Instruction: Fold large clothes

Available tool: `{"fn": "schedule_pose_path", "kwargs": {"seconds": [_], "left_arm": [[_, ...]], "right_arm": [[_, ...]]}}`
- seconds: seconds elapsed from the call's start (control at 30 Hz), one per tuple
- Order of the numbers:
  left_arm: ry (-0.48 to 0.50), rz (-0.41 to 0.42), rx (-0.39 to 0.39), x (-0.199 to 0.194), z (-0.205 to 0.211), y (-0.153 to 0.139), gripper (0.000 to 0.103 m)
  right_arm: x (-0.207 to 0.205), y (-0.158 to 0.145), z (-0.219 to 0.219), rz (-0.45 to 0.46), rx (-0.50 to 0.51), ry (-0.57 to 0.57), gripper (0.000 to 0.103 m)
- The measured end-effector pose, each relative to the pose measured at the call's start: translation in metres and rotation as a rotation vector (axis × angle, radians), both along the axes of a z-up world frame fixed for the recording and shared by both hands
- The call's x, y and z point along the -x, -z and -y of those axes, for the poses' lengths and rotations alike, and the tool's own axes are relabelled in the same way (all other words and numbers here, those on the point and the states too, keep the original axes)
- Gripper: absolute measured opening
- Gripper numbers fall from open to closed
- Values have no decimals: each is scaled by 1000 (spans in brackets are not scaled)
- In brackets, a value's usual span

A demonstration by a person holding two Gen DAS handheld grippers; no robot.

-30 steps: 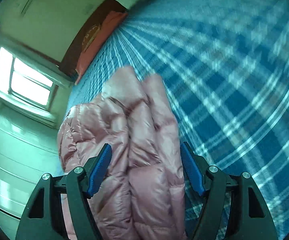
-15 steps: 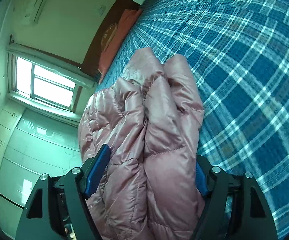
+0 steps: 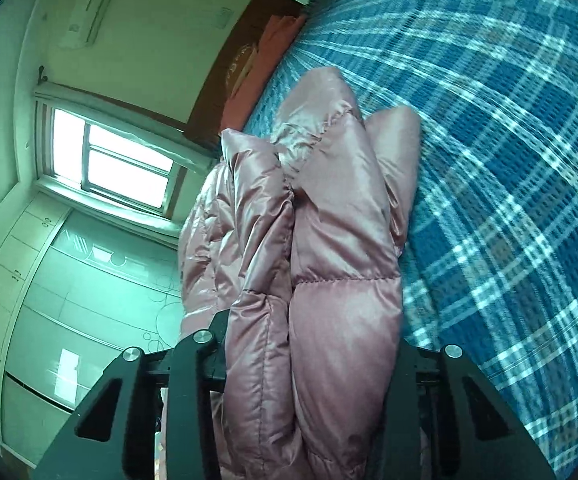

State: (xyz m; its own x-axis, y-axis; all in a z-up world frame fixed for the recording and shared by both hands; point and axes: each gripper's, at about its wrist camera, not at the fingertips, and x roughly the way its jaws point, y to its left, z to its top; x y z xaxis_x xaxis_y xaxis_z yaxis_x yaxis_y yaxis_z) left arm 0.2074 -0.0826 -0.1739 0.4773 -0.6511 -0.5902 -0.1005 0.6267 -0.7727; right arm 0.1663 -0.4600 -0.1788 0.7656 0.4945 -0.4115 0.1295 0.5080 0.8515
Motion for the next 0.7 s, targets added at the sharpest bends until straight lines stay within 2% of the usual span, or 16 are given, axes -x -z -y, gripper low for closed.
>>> {"fn": "schedule_pose_path", "kwargs": {"seconds": [0.13, 0.3, 0.47, 0.6, 0.7], "left_arm": [[-7, 48, -20, -5, -13, -15, 51], [-43, 109, -34, -16, -51, -37, 51], [-88, 137, -57, -39, -94, -47, 51], [-120, 132, -82, -62, -127, -42, 51], [-140, 83, -93, -77, -144, -25, 51]], "right_arm": [[-16, -17, -15, 29, -4, -21, 35], [-46, -25, -45, 55, -33, -60, 35], [-85, -27, -84, 69, -80, -108, 35], [-114, -17, -113, 59, -113, -144, 34], [-131, -3, -133, 23, -117, -160, 34]]}}
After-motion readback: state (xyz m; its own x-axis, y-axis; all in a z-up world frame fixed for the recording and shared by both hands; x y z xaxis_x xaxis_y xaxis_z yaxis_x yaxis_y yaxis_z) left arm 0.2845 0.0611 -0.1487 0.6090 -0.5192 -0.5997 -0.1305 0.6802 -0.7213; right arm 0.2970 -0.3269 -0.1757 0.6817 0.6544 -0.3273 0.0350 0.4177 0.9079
